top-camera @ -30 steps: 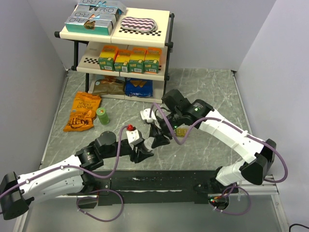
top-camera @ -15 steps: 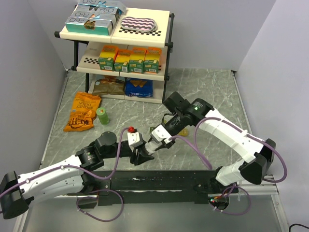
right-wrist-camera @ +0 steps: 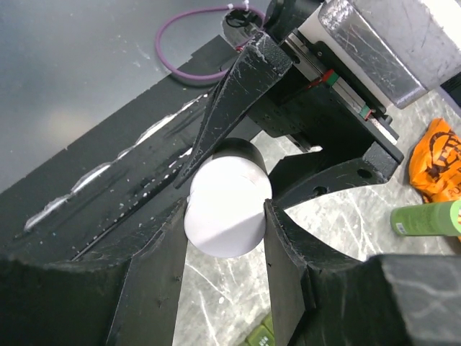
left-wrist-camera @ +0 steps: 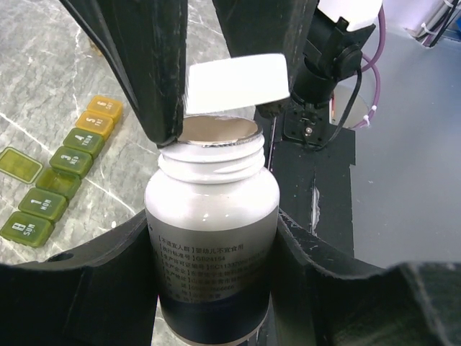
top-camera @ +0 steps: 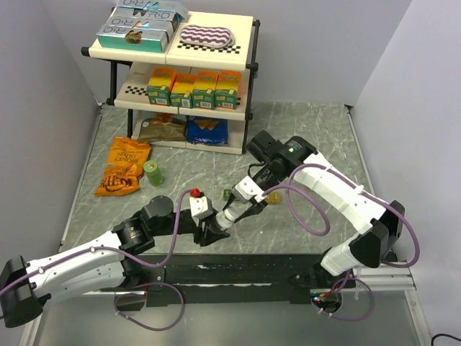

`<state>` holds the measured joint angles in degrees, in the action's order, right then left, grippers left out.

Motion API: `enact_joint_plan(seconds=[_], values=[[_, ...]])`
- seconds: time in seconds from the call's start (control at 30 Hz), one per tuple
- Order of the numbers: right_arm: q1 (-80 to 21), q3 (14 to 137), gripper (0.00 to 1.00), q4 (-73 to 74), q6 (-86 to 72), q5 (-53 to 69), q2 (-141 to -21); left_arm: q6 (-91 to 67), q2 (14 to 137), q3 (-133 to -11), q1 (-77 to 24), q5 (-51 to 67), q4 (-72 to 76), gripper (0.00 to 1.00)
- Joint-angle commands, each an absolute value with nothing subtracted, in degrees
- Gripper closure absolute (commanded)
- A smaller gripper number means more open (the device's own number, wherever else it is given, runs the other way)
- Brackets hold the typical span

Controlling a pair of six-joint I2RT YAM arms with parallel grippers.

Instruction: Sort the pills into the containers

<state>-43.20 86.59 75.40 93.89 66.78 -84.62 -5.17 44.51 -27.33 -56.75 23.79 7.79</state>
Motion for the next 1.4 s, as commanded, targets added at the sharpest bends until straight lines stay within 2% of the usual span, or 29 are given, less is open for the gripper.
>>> enact_joint_plan(seconds=[0.0, 0.07, 0.17, 0.2, 0.27, 0.37, 0.57, 0.7, 0.8, 1.0, 1.3, 1.37], values=[[-42.63, 90.35, 0.86, 79.46, 96.62, 66.71, -83.41, -4.66, 44.56, -28.56, -56.60, 24.79, 8.62, 0.99], [-40.71, 90.79, 0.87, 76.92, 87.70, 65.92, -83.41, -4.57, 44.21, -28.74, -56.60, 24.17, 7.48, 0.99], [-35.62, 87.64, 0.88, 65.86, 68.12, 63.29, -81.74, -4.22, 43.68, -29.00, -56.69, 22.24, 5.46, 0.99], [-34.29, 85.80, 0.88, 58.17, 62.63, 62.06, -80.78, -4.22, 43.68, -28.92, -56.60, 21.11, 5.19, 0.99], [-32.27, 79.39, 0.87, 52.41, 48.60, 53.65, -77.62, -3.78, 44.38, -29.27, -56.69, 20.74, 4.84, 0.99], [-30.51, 72.70, 0.86, 48.61, 37.23, 41.08, -75.24, -1.94, 46.93, -30.32, -56.69, 19.51, 4.05, 0.99], [-21.55, 57.50, 0.82, 43.34, 34.10, 25.35, -74.88, 4.47, 52.29, -34.01, -56.69, 18.46, 0.18, 0.99], [-13.81, 49.94, 0.81, 39.47, 36.38, 19.88, -79.35, 8.25, 53.00, -35.24, -56.69, 18.11, -2.90, 0.99], [-12.22, 47.12, 0.80, 36.66, 37.62, 16.10, -82.25, 10.63, 53.96, -35.51, -56.69, 17.58, -4.13, 0.99], [-9.23, 47.46, 0.74, 36.29, 37.97, 16.26, -87.09, 15.29, 57.12, -36.21, -56.69, 16.44, -6.68, 0.99], [-8.09, 47.37, 0.50, 37.96, 38.58, 17.49, -87.19, 20.12, 60.20, -36.83, -56.69, 15.38, -7.64, 0.99], [-8.09, 47.64, 0.40, 39.10, 38.76, 20.12, -84.13, 21.18, 61.60, -37.18, -56.60, 15.47, -7.82, 0.99]])
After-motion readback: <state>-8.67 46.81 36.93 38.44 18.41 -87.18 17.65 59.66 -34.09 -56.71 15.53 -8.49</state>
